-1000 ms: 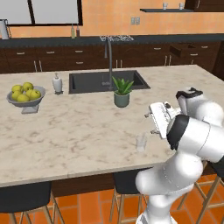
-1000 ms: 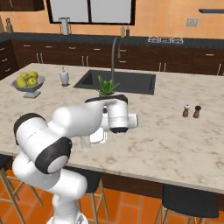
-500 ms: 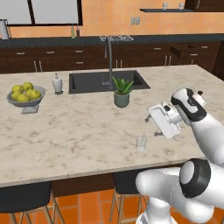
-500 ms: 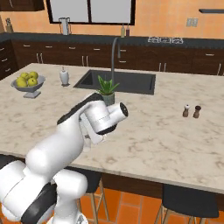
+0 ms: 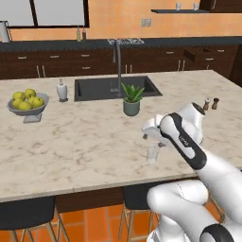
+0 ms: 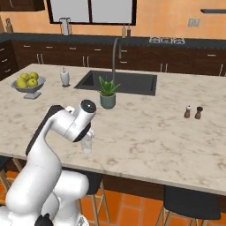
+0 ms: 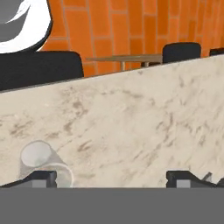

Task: Take a straw from the drawer in front and place it inside the glass cup on the dining counter.

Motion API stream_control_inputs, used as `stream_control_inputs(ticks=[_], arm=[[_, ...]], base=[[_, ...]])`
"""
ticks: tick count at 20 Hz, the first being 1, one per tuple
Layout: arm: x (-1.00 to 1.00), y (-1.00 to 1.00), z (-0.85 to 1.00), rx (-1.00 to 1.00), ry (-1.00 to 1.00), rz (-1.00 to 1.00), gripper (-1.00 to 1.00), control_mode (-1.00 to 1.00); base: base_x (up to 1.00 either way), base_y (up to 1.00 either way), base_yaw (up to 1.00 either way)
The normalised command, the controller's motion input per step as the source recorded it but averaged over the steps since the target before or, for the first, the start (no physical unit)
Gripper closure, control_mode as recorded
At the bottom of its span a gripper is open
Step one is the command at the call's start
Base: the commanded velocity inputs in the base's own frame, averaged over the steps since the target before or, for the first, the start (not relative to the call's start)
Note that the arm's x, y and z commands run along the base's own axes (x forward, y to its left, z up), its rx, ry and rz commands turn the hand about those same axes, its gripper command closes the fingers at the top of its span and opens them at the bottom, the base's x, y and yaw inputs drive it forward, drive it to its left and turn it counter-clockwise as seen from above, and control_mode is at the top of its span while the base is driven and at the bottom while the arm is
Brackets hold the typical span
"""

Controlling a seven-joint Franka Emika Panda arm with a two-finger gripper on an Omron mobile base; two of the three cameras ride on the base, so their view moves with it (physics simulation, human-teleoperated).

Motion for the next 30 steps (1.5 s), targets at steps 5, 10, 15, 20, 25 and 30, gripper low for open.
stream_control_inputs(ticks=[5, 10, 15, 20, 25, 30], arm=[[-0.07, 0.49, -0.01, -0.39, -0.1, 0.02, -1.0, -1.0], [-0.28, 0.36, 0.01, -0.23, 0.1, 0.0, -1.0, -1.0], [-0.67, 0.11, 0.3, -0.15, 0.23, 0.0, -1.0, -1.0], [-0.83, 0.0, 0.39, -0.12, 0.23, 0.0, -1.0, -1.0], [-0.96, 0.0, 0.4, -0.04, 0.02, 0.02, -1.0, -1.0], [-0.93, 0.0, 0.78, 0.0, -0.04, 0.04, -1.0, -1.0]], base=[[0.0, 0.0, 0.0], [0.0, 0.0, 0.0], [0.0, 0.0, 0.0], [0.0, 0.0, 0.0], [0.0, 0.0, 0.0], [0.0, 0.0, 0.0]])
